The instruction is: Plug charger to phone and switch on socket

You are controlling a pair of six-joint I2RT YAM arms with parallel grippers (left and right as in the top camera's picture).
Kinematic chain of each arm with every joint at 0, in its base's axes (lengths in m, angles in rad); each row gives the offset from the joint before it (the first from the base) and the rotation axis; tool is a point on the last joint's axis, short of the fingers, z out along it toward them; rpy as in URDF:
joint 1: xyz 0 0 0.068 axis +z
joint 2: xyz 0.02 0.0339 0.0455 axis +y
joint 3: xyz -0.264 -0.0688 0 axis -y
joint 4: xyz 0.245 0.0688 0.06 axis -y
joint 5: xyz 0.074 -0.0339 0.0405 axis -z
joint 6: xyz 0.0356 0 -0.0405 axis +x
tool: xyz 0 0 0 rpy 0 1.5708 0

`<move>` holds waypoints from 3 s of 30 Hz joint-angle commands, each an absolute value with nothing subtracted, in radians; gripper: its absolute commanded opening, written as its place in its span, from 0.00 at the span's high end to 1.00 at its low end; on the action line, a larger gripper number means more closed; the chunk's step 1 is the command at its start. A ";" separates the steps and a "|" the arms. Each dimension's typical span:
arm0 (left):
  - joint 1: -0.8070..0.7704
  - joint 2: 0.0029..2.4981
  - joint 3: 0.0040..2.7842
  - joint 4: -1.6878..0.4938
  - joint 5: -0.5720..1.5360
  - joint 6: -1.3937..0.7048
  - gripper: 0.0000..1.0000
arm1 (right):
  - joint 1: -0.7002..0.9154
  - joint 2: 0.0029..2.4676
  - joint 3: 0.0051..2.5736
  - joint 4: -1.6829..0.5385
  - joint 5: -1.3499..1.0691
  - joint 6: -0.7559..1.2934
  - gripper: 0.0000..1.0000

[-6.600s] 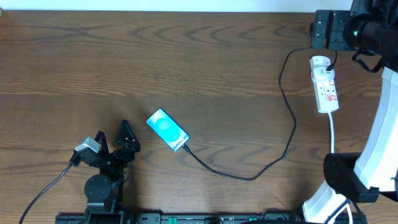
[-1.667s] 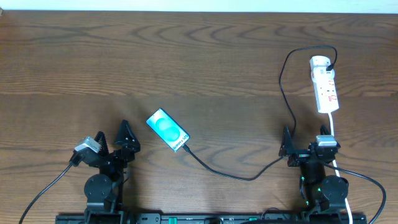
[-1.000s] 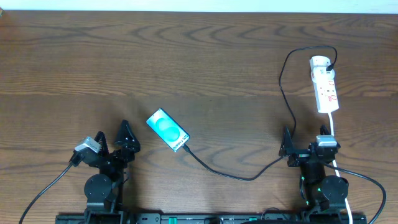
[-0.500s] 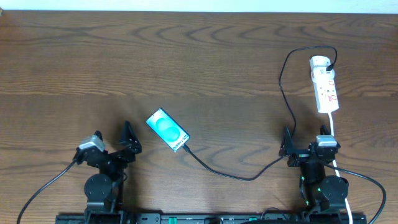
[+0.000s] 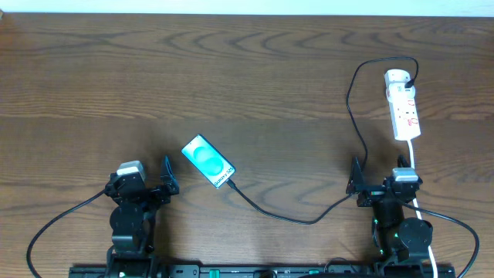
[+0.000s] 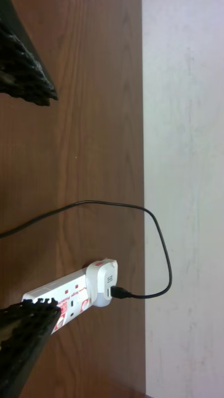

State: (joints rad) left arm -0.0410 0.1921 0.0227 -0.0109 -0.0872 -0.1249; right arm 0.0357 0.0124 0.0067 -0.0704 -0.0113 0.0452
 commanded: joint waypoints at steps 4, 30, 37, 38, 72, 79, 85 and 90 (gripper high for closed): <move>-0.038 0.194 0.004 0.030 -0.117 -0.078 0.02 | 0.031 0.006 0.006 -0.075 -0.017 0.059 0.01; -0.044 0.120 0.004 0.056 -0.112 0.167 0.02 | 0.031 0.006 0.006 -0.075 -0.017 0.059 0.01; -0.047 0.001 0.005 -0.065 -0.099 0.150 0.02 | 0.031 0.006 0.006 -0.075 -0.017 0.059 0.01; -0.047 0.002 0.005 -0.064 -0.093 0.148 0.02 | 0.031 0.006 0.006 -0.075 -0.017 0.059 0.01; -0.047 0.001 0.005 -0.066 -0.090 0.149 0.02 | -0.025 0.006 0.006 -0.075 -0.017 0.059 0.01; -0.047 0.004 0.005 -0.066 -0.090 0.149 0.02 | -0.088 0.006 0.006 -0.075 -0.017 0.058 0.01; -0.047 0.004 0.005 -0.066 -0.090 0.149 0.02 | -0.088 0.006 0.006 -0.075 -0.017 0.058 0.01; -0.047 0.004 0.005 -0.066 -0.090 0.149 0.02 | -0.088 0.006 0.006 -0.075 -0.017 0.059 0.01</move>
